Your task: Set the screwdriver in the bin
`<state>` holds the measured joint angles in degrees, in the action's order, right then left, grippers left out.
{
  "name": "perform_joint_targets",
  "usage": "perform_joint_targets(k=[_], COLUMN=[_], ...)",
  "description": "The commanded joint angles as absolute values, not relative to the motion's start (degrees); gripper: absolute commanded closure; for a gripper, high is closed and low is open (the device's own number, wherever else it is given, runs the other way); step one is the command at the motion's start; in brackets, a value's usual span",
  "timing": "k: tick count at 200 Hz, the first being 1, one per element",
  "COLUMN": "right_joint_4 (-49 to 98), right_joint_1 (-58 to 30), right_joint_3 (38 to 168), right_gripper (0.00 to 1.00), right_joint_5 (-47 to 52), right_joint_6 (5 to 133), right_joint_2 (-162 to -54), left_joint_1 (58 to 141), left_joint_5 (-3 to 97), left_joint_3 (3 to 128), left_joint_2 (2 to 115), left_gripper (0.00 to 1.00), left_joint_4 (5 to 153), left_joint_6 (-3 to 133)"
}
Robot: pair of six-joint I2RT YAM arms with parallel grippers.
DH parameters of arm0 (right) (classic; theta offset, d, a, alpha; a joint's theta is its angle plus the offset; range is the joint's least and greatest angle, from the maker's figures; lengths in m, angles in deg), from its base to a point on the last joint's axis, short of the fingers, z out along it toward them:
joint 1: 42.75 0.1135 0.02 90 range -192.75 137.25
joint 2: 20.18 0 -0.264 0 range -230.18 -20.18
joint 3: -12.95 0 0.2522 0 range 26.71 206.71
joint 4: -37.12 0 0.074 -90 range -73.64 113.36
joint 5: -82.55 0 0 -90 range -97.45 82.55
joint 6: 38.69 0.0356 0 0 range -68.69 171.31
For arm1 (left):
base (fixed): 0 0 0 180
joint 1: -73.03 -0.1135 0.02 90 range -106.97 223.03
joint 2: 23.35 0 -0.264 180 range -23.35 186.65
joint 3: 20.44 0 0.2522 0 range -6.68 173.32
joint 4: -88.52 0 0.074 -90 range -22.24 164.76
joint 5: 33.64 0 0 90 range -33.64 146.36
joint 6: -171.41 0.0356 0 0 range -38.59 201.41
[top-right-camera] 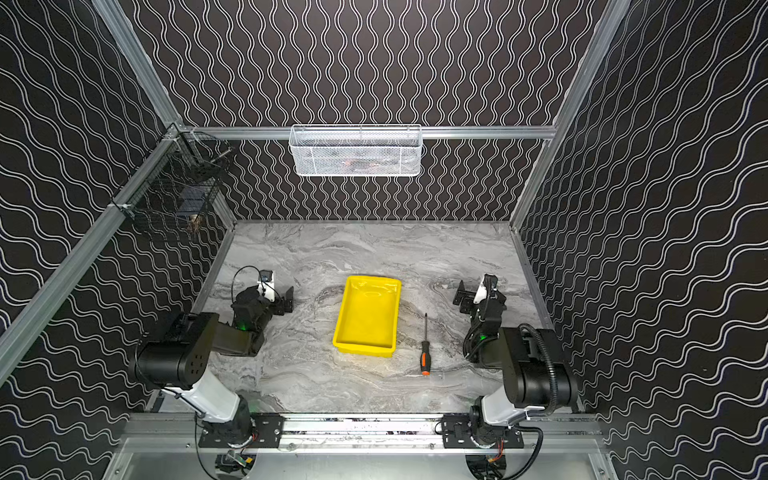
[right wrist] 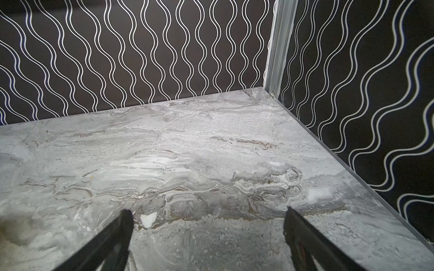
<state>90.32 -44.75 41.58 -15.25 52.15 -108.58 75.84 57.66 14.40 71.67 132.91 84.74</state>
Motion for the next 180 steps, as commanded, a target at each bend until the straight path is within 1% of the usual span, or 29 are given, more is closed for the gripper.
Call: perform_joint_targets(k=[1,180], right_joint_4=[91.5,91.8], right_joint_1=[-44.8,-44.8], right_joint_3=[41.7,41.6], right_gripper=[0.0,0.0], right_joint_5=[-15.3,-15.1], right_joint_6=[52.3,52.0], right_joint_2=[-108.7,-108.6], left_joint_1=[75.9,75.8], left_joint_5=[58.1,58.5], left_joint_3=[14.6,14.7], left_joint_2=[71.7,71.7], left_gripper=[0.01,0.01], left_joint_4=[133.5,133.3], left_joint_6=[85.6,85.3])
